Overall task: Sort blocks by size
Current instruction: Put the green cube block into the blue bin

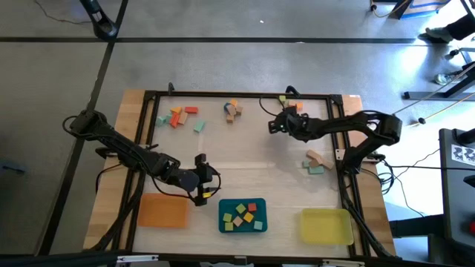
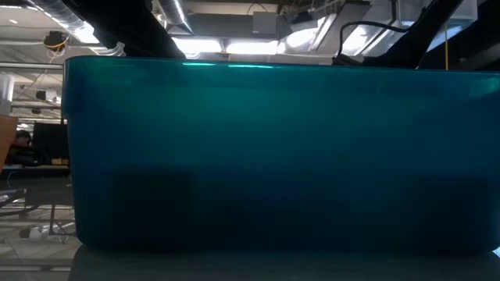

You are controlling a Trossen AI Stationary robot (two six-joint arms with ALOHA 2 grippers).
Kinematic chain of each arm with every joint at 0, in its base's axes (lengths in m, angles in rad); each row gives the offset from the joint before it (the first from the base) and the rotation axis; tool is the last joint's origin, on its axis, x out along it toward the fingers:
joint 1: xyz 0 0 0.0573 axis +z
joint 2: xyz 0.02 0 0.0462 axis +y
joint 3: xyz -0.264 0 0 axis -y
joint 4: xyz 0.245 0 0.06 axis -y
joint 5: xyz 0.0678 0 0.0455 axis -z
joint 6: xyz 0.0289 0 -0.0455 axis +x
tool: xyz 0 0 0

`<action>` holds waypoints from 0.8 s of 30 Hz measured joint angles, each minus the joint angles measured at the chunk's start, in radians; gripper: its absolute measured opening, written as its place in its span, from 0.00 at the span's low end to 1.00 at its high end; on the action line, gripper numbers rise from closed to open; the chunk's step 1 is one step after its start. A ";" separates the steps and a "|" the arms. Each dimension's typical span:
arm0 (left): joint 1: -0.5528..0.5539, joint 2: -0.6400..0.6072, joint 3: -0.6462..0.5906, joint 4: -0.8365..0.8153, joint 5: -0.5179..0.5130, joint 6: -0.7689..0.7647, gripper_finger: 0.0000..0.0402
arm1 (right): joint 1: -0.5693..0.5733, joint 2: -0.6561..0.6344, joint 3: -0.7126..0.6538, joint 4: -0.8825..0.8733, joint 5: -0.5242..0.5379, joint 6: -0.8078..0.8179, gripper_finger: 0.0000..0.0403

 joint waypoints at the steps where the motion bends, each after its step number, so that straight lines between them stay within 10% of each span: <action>1: 0.000 0.000 0.000 0.000 0.000 0.000 0.59 | -0.003 0.008 0.000 0.002 0.001 0.000 0.56; 24: 0.000 0.000 0.000 -0.001 0.000 0.020 0.59 | -0.004 0.142 0.000 0.091 0.069 -0.048 0.56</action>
